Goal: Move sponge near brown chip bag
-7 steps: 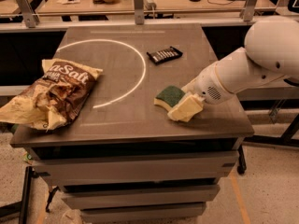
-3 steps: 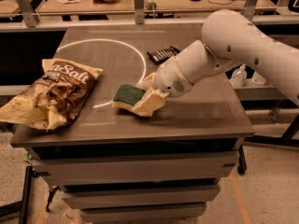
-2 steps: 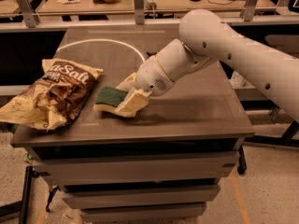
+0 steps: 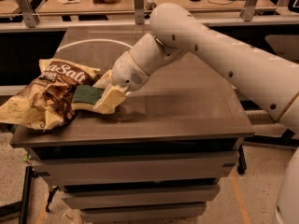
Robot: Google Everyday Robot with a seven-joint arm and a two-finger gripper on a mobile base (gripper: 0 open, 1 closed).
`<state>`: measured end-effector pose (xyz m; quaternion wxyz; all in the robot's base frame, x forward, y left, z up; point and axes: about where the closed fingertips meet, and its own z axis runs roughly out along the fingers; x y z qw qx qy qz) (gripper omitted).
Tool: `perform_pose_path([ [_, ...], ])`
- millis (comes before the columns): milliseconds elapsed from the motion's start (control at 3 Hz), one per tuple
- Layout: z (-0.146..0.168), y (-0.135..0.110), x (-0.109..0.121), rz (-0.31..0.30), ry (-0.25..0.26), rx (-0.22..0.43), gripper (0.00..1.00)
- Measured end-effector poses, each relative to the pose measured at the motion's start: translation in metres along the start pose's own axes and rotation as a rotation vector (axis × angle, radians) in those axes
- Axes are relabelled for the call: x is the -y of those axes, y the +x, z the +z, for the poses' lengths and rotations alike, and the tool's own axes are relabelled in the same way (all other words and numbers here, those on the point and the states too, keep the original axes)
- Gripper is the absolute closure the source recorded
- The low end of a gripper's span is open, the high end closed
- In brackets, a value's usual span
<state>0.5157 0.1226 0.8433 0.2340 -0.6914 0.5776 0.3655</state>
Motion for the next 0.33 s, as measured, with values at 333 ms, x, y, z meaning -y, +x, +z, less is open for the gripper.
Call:
perform_pose_path([
  [333, 0.0027, -0.0018, -0.0008, -0.003, -0.005, 0.0, 0.83],
])
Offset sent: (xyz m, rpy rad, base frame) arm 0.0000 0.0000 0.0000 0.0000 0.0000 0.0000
